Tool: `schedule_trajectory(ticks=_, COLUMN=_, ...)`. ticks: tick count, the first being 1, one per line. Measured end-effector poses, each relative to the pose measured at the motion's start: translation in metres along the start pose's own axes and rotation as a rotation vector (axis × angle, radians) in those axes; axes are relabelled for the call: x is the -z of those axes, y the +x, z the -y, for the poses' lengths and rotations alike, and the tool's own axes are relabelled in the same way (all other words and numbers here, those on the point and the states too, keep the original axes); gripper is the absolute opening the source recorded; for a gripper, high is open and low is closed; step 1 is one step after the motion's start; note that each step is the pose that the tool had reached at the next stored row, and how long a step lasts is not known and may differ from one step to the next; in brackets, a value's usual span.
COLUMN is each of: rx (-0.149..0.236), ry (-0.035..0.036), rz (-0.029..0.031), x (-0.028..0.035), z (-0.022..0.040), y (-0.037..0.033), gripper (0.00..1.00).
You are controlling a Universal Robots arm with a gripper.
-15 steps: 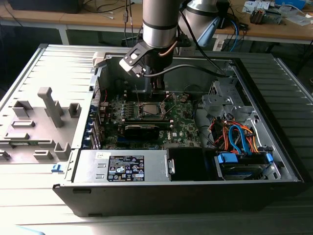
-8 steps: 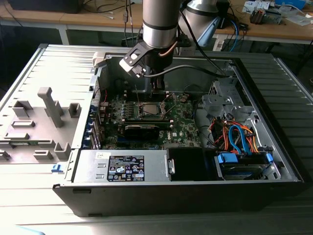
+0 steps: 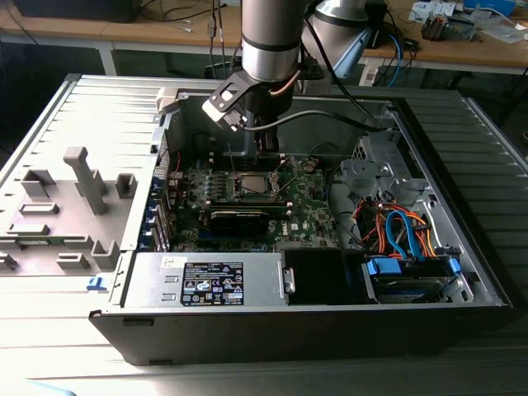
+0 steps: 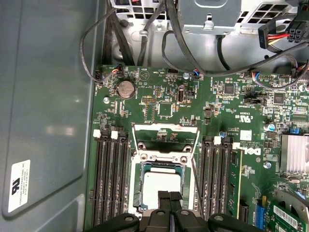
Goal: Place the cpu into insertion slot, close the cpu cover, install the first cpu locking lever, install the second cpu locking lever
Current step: 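Close the cpu cover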
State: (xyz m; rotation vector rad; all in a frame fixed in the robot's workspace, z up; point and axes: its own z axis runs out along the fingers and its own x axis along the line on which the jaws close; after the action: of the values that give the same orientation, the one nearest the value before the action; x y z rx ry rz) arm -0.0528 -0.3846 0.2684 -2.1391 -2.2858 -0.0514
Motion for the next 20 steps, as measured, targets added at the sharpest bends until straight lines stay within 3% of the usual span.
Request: schedule_trajectory(ticks=20, rx=0.000, ry=0.0019, rz=-0.0083, x=0.0000, z=-0.0042, y=-0.0021, gripper=0.11)
